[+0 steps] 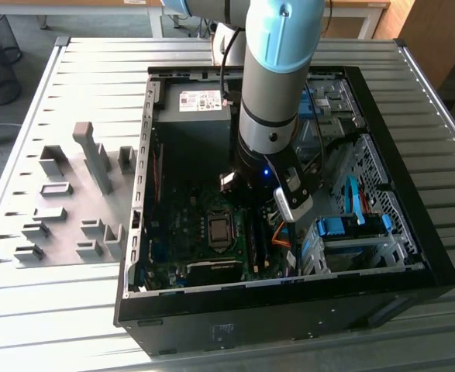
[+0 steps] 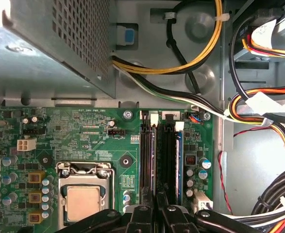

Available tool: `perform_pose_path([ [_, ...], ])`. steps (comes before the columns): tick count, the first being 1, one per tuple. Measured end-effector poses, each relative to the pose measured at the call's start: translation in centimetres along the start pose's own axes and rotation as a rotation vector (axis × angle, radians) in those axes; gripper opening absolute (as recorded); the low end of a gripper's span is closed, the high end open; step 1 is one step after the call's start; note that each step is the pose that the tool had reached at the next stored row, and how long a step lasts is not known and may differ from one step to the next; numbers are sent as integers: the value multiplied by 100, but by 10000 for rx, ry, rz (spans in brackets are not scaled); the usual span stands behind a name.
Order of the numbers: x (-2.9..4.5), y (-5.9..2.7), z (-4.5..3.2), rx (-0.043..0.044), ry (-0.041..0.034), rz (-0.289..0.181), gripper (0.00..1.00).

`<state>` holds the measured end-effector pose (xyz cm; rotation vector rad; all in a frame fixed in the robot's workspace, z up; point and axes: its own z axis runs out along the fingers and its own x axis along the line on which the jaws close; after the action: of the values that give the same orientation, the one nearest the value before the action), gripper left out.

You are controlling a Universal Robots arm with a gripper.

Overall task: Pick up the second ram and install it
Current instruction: 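Insert the second ram into the second slot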

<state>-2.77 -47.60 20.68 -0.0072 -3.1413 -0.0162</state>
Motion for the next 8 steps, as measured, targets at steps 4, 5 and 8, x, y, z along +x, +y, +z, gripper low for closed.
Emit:
perform_pose_path([
  [4,0,0,2,-2,-1,0,14],
  [5,0,0,2,-2,-1,0,14],
  [8,0,0,3,-3,-1,0,21],
])
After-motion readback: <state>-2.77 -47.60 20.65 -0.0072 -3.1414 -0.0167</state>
